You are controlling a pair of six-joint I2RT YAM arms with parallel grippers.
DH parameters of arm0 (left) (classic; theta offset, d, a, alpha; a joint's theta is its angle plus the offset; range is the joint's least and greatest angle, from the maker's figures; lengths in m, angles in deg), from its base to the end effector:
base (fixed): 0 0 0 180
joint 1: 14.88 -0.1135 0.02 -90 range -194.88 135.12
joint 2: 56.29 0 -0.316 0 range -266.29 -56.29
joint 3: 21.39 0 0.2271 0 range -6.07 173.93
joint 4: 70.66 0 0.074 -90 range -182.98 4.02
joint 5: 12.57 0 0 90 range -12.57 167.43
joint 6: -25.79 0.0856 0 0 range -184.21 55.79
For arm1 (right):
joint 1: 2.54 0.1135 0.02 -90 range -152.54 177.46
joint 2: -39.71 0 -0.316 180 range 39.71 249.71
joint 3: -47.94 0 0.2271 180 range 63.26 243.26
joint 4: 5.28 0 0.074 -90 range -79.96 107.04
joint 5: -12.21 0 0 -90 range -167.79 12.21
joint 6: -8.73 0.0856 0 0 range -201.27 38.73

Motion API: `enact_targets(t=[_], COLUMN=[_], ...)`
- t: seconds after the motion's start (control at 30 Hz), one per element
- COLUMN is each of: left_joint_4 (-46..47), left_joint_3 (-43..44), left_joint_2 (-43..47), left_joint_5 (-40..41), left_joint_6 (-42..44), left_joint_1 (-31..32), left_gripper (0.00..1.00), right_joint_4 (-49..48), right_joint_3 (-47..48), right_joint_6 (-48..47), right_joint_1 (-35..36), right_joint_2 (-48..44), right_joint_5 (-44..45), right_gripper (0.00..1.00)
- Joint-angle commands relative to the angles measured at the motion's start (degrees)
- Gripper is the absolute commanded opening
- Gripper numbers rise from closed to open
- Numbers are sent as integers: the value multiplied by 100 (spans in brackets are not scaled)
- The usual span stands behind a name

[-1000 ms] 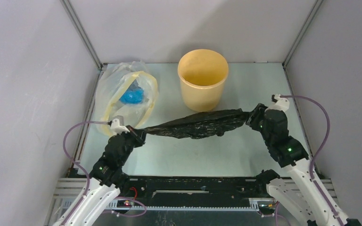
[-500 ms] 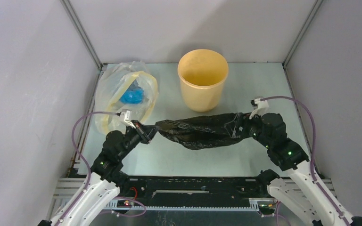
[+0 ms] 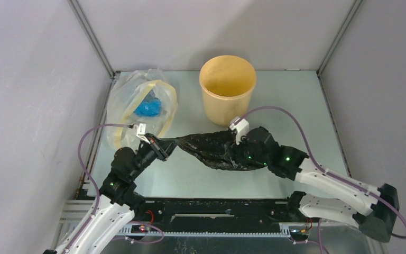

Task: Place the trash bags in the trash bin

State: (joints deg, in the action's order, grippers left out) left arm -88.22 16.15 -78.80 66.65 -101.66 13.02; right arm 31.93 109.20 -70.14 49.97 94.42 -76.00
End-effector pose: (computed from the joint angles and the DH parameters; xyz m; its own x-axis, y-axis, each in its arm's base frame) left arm 0.0856 -0.0634 0.2864 -0.4109 -0.4583 -0.7881 0.4723 0.6324 -0.6140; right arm 0.1240 0.1573 0.3160 -0.4545 -0.2755 -0.8471 -0.7022 0.6959 0.1504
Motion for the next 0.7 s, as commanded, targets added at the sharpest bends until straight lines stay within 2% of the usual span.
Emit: enact_targets(t=[0.0,0.43,0.5,0.57,0.67], left_joint_4=[76,66,66,66,67], left_joint_3=[299,270,253,235,207], left_joint_2=[-9,9,-7,-41,-85], left_joint_5=[-116,-46,-8,20,113], left_joint_6=[161,177,192,199,195], left_joint_1=[31,31,31,31,31], left_gripper=[0,0,0,0,0], right_joint_4=[-321,-563,-622,-685,-775], right_joint_3=[233,228,232,232,232], right_joint_6=[-313,-366,-351,-330,-290], right_joint_1=[295,357,349,331,330], right_joint_2=[481,1341,1471,1507,1394], right_joint_5=[369,437,532,479,453], right_gripper=[62,54,46,34,6])
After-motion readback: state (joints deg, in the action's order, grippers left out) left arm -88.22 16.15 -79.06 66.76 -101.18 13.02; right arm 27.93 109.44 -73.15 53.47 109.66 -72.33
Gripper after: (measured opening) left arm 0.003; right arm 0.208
